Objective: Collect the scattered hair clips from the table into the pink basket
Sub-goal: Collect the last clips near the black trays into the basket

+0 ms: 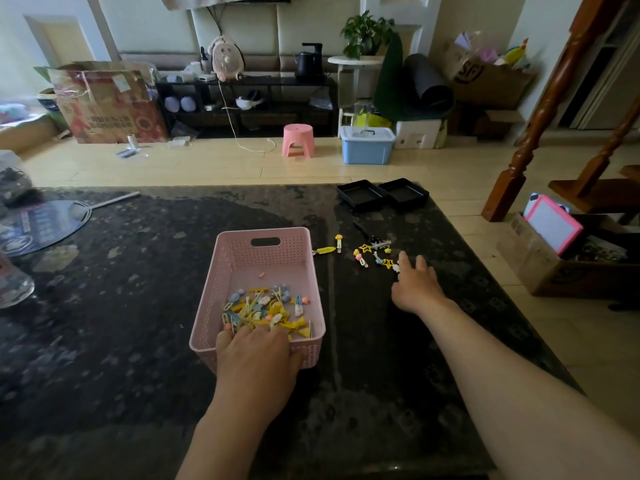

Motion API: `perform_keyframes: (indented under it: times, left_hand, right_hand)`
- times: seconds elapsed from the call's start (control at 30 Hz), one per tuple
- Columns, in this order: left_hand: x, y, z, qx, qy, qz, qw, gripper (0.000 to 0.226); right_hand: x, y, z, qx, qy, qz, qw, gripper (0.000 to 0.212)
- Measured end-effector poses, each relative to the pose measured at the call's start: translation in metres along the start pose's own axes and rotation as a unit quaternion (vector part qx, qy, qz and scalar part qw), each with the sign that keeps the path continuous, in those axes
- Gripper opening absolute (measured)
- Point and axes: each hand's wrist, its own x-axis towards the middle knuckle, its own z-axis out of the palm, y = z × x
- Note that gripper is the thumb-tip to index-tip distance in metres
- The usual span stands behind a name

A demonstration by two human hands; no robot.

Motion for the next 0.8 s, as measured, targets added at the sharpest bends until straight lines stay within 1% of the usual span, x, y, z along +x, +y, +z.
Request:
perform_keyframes:
  times: [0.07,0.1,0.17,0.23,0.3,0.37,0.43,0.5,0.57,0.67,0.73,0.8]
  left_hand:
    - [0.0,0.0,0.0,0.002,0.0,-0.001,1.0,0.026]
    - [0.001,0.0,0.001,0.004,0.001,-0.001,1.0,0.026]
    - [0.001,0.0,0.001,0.001,0.003,-0.004,1.0,0.026]
    - [0.001,0.0,0.002,-0.002,0.001,-0.006,1.0,0.026]
    - [0.001,0.0,0.002,0.0,0.001,-0.004,1.0,0.026]
    - [0.0,-0.001,0.002,0.002,0.002,-0.001,1.0,0.027]
    - [-0.001,-0.001,0.002,-0.002,0.0,0.001,1.0,0.026]
    - [-0.001,0.0,0.001,-0.005,-0.001,0.001,1.0,0.027]
    - [-0.001,0.0,0.001,-0.004,0.0,0.001,1.0,0.027]
    - [-0.002,0.001,0.001,-0.002,0.0,-0.002,1.0,0.028]
    - [-0.002,0.001,0.001,-0.001,0.0,-0.005,1.0,0.028]
    - [-0.002,0.001,0.001,0.002,0.0,-0.006,1.0,0.029]
  right_hand:
    - [0.008,0.001,0.003,-0.044,-0.001,-0.026,0.999,0.071]
    - [0.009,0.002,0.005,-0.074,0.013,-0.044,0.996,0.062]
    - [0.01,0.002,0.006,-0.11,0.065,-0.077,0.989,0.042]
    - [0.006,0.001,0.005,-0.115,0.104,-0.098,0.983,0.03]
    - [0.001,-0.001,0.003,-0.098,0.102,-0.095,0.985,0.025]
    - [-0.002,-0.001,0.001,-0.014,0.087,-0.072,0.993,0.02]
    - [-0.006,0.0,-0.003,0.128,0.074,-0.047,0.988,0.014]
    - [-0.017,-0.006,-0.011,0.277,0.055,-0.033,0.959,0.012]
    - [-0.03,-0.019,-0.017,0.369,0.026,-0.058,0.927,0.007]
    - [-0.053,-0.046,-0.026,0.42,-0.003,-0.143,0.896,0.001]
    - [-0.067,-0.062,-0.03,0.418,-0.016,-0.198,0.886,0.002]
    - [-0.076,-0.073,-0.032,0.413,-0.056,-0.258,0.872,0.005]
